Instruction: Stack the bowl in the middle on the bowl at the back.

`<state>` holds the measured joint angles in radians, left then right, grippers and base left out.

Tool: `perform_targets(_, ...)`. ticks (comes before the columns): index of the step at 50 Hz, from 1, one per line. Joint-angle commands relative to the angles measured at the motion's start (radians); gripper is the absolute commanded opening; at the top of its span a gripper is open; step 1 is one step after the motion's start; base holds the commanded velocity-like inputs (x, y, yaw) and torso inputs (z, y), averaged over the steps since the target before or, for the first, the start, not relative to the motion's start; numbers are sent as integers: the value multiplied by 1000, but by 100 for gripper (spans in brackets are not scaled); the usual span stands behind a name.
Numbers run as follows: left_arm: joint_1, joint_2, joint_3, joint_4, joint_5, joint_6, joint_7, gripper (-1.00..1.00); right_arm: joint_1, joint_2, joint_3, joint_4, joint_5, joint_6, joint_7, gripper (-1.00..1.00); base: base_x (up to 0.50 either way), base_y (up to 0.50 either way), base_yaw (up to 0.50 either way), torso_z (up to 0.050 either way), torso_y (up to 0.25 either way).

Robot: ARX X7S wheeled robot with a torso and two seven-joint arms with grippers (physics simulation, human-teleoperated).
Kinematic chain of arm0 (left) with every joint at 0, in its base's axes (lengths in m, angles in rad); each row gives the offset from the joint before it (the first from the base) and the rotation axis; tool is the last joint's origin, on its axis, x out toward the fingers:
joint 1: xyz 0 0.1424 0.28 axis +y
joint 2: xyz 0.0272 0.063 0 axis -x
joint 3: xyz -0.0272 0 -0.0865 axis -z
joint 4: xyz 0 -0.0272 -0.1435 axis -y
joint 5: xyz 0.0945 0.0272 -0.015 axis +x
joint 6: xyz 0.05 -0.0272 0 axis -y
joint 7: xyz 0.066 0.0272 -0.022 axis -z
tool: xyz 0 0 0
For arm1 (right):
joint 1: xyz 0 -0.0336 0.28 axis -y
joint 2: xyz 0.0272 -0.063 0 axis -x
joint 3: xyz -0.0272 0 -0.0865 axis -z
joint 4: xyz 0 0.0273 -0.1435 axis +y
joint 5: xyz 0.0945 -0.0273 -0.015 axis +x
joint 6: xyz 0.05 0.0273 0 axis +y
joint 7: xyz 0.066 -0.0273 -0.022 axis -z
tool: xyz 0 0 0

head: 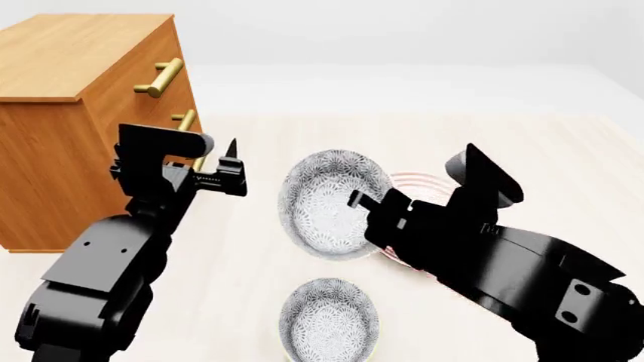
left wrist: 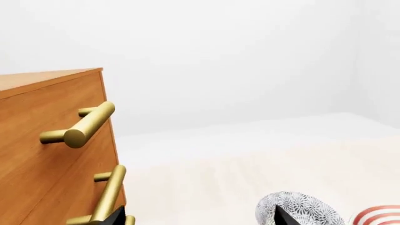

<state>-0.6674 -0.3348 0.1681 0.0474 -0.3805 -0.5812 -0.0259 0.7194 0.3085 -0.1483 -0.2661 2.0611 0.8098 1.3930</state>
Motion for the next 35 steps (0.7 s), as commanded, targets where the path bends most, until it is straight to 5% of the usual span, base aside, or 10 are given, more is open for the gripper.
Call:
perform_targets(1, 1, 5, -1, 25, -13, -5, -6, 100, -93, 60, -6, -192, 195, -104, 167, -100, 0, 0, 0, 0, 0)
perform_targets(14, 1, 7, -10, 30, -26, -2, -9, 100, -153, 161, -115, -308, 253, -289, 162, -100, 0, 0, 0, 0, 0)
perform_targets(35, 0, 1, -9, 35, -33, 0, -13, 100, -190, 218, -172, -344, 258, -366, 115, -100, 0, 0, 0, 0, 0)
